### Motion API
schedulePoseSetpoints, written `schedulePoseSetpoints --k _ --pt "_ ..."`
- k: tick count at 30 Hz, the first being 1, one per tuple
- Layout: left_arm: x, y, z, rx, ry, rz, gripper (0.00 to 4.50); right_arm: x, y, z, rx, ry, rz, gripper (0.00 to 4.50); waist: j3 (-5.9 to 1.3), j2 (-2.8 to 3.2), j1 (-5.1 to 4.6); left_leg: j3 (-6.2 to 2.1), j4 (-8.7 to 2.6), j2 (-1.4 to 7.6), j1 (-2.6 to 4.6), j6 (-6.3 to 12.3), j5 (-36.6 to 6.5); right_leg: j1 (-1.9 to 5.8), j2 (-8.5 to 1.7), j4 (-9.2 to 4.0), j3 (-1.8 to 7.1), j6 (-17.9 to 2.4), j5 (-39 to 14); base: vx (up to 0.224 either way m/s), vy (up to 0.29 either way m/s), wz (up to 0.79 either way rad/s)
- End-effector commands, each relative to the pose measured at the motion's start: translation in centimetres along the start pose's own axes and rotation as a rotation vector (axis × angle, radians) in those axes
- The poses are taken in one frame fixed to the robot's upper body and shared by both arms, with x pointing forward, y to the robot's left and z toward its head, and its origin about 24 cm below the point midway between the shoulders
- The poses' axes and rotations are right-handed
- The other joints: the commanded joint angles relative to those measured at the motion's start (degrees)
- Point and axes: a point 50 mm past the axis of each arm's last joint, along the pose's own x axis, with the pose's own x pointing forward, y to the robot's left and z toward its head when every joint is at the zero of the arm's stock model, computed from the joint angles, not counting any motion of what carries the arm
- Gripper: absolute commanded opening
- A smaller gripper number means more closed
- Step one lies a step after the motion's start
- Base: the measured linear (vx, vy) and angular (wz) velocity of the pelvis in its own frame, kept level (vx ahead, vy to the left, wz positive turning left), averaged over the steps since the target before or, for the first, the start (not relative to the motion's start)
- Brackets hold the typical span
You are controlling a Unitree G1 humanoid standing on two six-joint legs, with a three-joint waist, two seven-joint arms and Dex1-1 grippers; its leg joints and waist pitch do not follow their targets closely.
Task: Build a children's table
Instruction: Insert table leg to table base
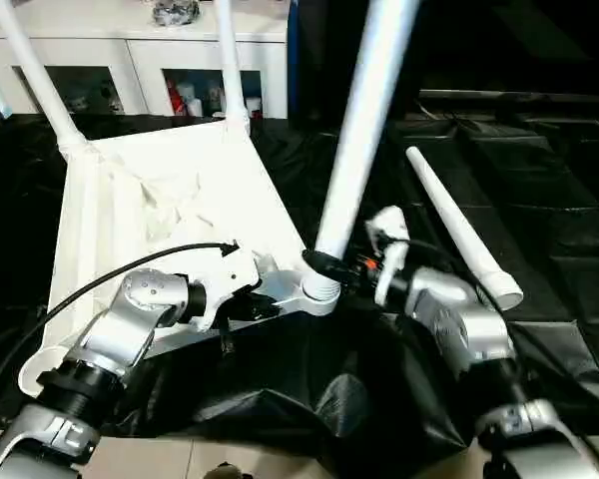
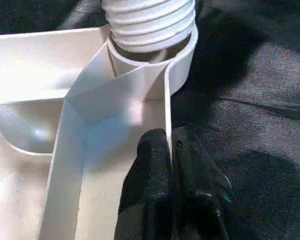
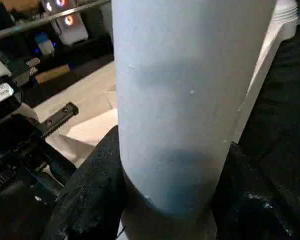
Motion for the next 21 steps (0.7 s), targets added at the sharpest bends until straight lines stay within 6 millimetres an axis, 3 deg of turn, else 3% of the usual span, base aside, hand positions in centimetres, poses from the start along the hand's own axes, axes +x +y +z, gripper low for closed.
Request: schedulePoseSetpoints --k 1,4,10,21 --pt "-0.2 0.5 -0.1 0.013 0.041 0.016 0.0 -1.2 -0.8 -1.8 0.053 0.044 -0.057 1.91 -3.4 1.39 -0.53 -0.5 -4.7 1.06 1.52 -1.82 -22.0 1.98 -3.75 -4.83 2.25 -10.4 -17.8 0.0 0.0 0.0" --pt "-0.2 0.7 -0.1 0.021 0.046 0.025 0.0 -1.6 -0.8 -2.3 0.077 0.012 -0.072 1.91 -3.29 1.6 -0.54 -0.57 -4.69 1.02 1.62 -1.63 -23.0 1.95 -3.96 -5.13 2.28 -10.0 -20.7 0.0 0.0 0.0" --pt "-0.3 1.0 -0.1 0.025 0.05 0.036 0.0 -1.7 -0.3 -2.9 0.059 -0.003 -0.063 1.91 -3.29 2.07 -0.53 -0.65 -4.77 1.02 1.46 -1.36 -22.5 2.01 -3.91 -5.22 2.24 -9.8 -21.3 0.0 0.0 0.0" --pt "-0.2 1.0 -0.2 0.027 0.048 0.045 0.0 -1.5 0.5 -2.8 -0.069 0.065 -0.032 1.9 -3.04 1.83 -0.6 -0.68 -4.97 1.02 1.52 -0.94 -23.2 1.63 -4.05 -5.72 2.29 -7.9 -26.2 0.0 0.0 0.0"
